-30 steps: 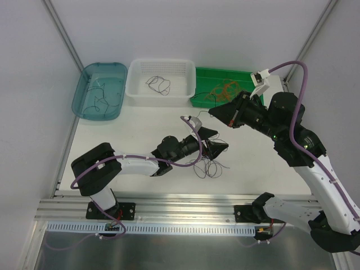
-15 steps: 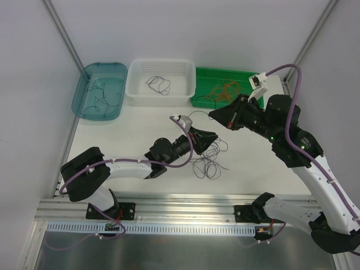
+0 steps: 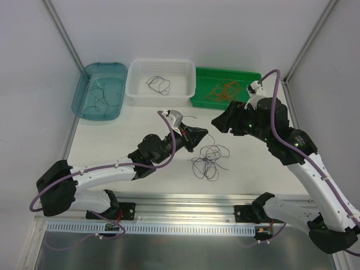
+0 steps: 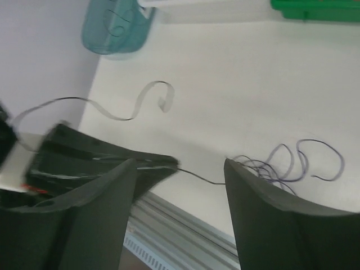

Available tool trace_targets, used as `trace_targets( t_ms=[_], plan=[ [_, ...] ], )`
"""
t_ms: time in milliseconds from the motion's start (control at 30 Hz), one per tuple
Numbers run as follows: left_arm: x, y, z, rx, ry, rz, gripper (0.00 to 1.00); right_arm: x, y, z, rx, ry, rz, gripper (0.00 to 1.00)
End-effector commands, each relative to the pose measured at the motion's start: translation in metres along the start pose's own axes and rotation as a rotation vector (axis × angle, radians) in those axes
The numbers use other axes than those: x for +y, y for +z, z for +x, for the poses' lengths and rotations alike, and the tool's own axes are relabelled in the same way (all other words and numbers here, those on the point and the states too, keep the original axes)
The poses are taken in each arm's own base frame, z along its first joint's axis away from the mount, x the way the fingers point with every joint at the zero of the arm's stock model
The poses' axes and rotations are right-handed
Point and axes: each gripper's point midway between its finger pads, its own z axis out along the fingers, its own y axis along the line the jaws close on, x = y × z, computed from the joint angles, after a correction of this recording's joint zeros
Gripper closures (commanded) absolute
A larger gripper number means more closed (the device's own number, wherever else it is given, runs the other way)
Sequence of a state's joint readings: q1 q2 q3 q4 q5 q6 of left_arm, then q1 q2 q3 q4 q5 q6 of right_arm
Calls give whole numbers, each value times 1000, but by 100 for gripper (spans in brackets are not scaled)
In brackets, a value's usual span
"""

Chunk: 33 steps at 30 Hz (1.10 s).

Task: Untangle the cables

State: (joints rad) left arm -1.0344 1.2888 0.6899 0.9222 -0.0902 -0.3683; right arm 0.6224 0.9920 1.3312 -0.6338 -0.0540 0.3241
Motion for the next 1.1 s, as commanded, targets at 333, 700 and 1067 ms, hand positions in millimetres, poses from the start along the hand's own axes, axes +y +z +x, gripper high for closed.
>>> trace_targets(
  t_ms=[333,700,1067],
  plan=[
    [7,-39,-64,107,-43,-235,100,-62,34,88,181,-233,-55,32],
    [1,-52,-72,98,-109,-234,100,-11,80,130,249,-233,-422,34],
    [6,-57,-85,52,-132,-277,100,-8,102,156,271,-188,-466,40]
  ],
)
